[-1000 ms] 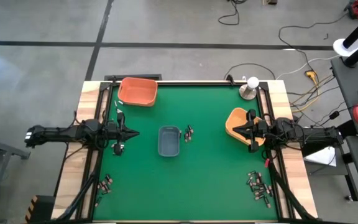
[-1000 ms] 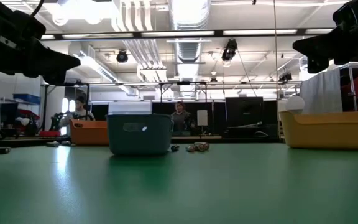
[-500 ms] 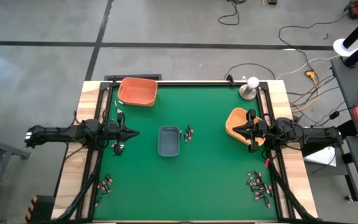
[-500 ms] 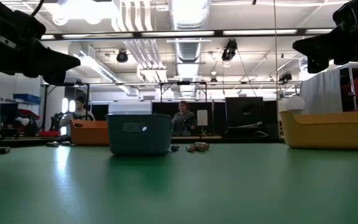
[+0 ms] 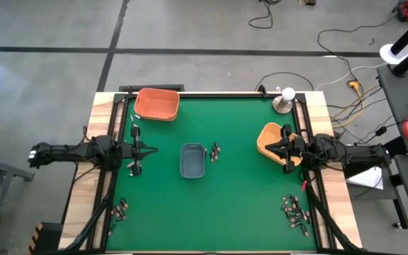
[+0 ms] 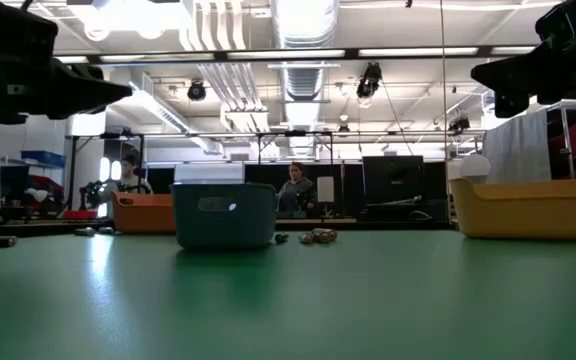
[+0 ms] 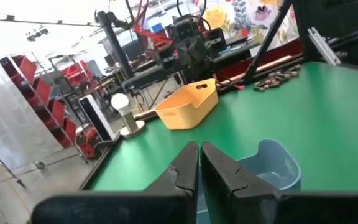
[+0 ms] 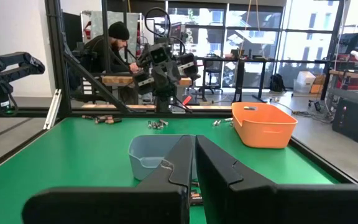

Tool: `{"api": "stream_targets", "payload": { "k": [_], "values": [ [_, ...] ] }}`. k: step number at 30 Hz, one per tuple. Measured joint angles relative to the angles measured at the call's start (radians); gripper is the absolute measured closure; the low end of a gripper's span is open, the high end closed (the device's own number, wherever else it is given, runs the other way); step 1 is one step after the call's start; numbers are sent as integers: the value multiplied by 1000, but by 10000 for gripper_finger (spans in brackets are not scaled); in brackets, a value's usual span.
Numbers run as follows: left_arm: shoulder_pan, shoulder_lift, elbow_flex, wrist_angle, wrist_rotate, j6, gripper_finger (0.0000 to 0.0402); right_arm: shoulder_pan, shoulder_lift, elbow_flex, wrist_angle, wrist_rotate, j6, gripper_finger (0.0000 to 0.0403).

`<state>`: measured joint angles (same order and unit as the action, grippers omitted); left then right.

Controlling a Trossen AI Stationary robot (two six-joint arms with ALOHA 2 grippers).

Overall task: Sort batteries
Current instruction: Move the blue bin to the top middle of the table

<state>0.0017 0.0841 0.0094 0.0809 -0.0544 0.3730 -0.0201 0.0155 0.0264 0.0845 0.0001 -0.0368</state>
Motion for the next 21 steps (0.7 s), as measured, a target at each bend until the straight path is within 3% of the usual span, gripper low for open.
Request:
{"api": "stream_targets", "payload": {
  "k": [2,5,10,17,21],
  "values": [
    [0,0,0,10,6,-100,402,0,0,0,0,0,0,390],
    [0,0,0,42,18,-393,402,0,0,0,0,0,0,390],
    [0,5,0,179,15,-669,402,0,0,0,0,0,0,390],
    [0,18,0,196,-81,-637,402,0,0,0,0,0,0,390],
    [0,51,0,106,-257,-645,394,0,0,0,-1,0,0,390]
  ]
}}
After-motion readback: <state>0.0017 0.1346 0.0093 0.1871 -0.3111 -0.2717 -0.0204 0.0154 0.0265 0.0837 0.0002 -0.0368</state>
